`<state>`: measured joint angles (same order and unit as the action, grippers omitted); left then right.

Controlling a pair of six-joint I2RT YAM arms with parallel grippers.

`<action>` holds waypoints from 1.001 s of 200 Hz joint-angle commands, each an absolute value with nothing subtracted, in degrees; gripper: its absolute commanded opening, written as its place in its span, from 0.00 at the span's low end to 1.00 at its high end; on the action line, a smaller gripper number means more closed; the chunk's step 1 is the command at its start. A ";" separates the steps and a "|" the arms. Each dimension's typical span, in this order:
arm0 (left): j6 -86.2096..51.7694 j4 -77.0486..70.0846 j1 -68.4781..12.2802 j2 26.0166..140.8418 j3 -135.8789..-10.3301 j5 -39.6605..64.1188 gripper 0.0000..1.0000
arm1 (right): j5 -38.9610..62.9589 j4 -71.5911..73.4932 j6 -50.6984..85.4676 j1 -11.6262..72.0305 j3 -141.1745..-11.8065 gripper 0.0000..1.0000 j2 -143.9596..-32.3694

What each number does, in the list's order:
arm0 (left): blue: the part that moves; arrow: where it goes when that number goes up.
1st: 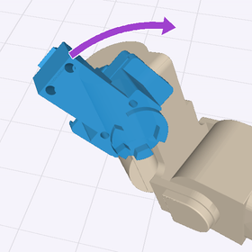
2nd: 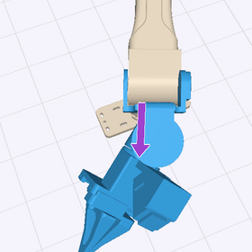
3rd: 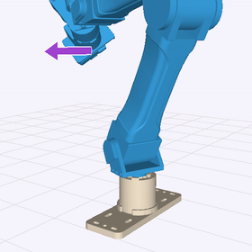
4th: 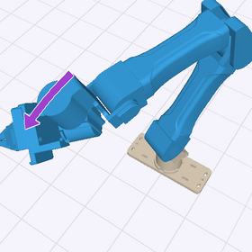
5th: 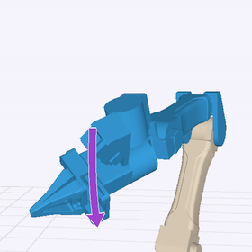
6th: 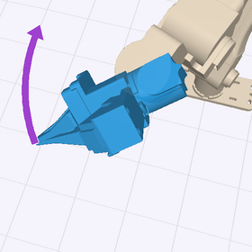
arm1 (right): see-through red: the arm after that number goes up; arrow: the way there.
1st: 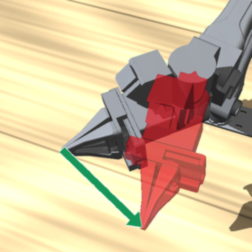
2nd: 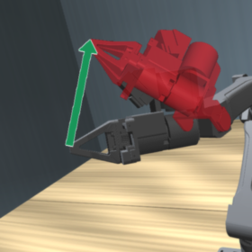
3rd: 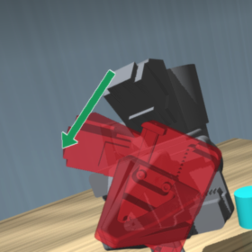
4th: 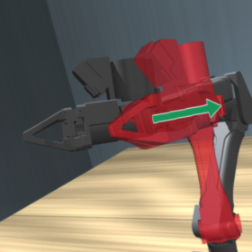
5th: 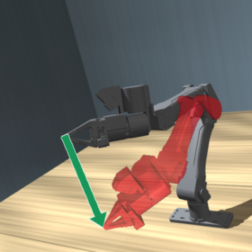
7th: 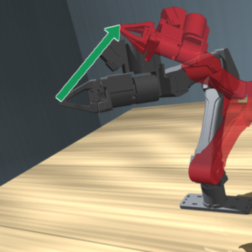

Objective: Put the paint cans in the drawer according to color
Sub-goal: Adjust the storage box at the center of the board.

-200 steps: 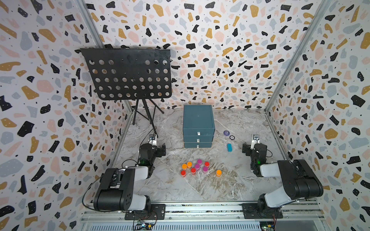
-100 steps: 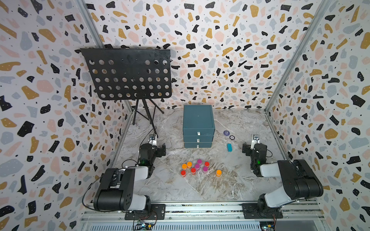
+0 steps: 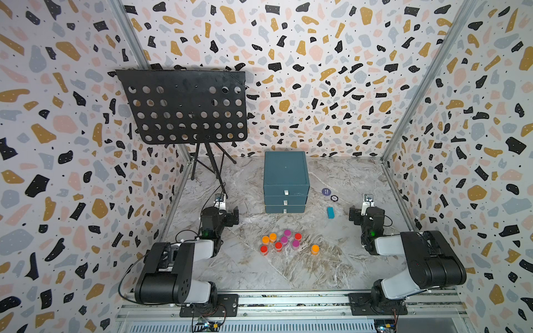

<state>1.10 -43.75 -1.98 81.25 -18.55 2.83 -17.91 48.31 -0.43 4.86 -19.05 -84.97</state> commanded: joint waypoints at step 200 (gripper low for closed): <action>-33.96 16.23 -15.97 57.67 -51.07 8.44 1.00 | 1.81 -22.31 26.75 22.94 -47.93 0.86 -58.79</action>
<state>-35.14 13.10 -11.49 55.18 -47.90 3.11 -4.58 -20.25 23.68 19.49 -44.01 -57.47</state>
